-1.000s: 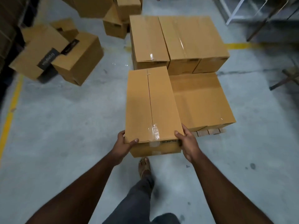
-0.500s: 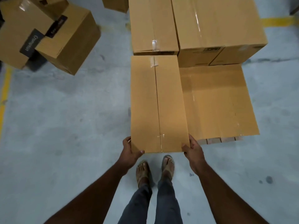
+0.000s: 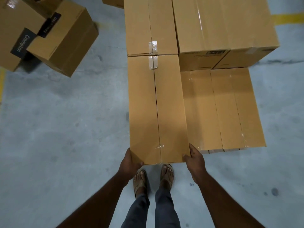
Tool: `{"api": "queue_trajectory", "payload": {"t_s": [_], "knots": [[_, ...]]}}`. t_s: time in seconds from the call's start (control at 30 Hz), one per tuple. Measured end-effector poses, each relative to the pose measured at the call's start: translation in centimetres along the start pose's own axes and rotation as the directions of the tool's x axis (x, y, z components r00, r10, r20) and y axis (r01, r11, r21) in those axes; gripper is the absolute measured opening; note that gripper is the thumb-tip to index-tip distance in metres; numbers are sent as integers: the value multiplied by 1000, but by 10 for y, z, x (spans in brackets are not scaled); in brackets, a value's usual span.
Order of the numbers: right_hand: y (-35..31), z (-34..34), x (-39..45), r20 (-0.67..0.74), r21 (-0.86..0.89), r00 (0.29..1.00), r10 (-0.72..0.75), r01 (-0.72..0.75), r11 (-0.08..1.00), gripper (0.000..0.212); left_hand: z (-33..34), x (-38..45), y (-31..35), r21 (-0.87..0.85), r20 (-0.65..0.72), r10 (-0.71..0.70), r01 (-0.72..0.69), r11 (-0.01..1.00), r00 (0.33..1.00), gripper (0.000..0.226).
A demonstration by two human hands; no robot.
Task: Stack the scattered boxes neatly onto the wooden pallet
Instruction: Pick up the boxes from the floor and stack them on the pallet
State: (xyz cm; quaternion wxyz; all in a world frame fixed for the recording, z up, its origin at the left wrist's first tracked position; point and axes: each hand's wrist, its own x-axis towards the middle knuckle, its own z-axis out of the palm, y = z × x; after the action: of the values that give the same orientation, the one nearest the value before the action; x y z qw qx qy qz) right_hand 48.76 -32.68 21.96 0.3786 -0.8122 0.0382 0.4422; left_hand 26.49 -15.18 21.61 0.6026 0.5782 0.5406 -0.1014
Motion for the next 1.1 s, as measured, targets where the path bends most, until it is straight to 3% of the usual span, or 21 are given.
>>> {"api": "queue_trajectory", "payload": {"t_s": [0.17, 0.33, 0.47, 0.73, 1.0, 1.1], "knots": [[1, -1, 6, 0, -58, 999, 50, -50, 997, 66, 8, 5, -2, 57, 5, -9, 9, 998, 1000, 77], [1, 4, 11, 151, -111, 984, 98, -81, 990, 81, 10, 10, -2, 64, -156, -9, 19, 998, 988, 63], [3, 9, 13, 131, -101, 984, 119, -106, 989, 86, 12, 8, -4, 41, -138, 4, 2, 999, 990, 69], [3, 0, 14, 54, -147, 998, 42, -34, 989, 70, 18, 4, -2, 142, -138, 53, -33, 989, 989, 70], [6, -3, 18, 128, -142, 988, 86, -68, 988, 99, 17, 2, -4, 93, -66, 51, -45, 995, 996, 70], [-1, -5, 3, 104, -240, 994, 27, -1, 971, 97, 11, -3, 6, 57, -63, 26, -22, 998, 998, 75]]}}
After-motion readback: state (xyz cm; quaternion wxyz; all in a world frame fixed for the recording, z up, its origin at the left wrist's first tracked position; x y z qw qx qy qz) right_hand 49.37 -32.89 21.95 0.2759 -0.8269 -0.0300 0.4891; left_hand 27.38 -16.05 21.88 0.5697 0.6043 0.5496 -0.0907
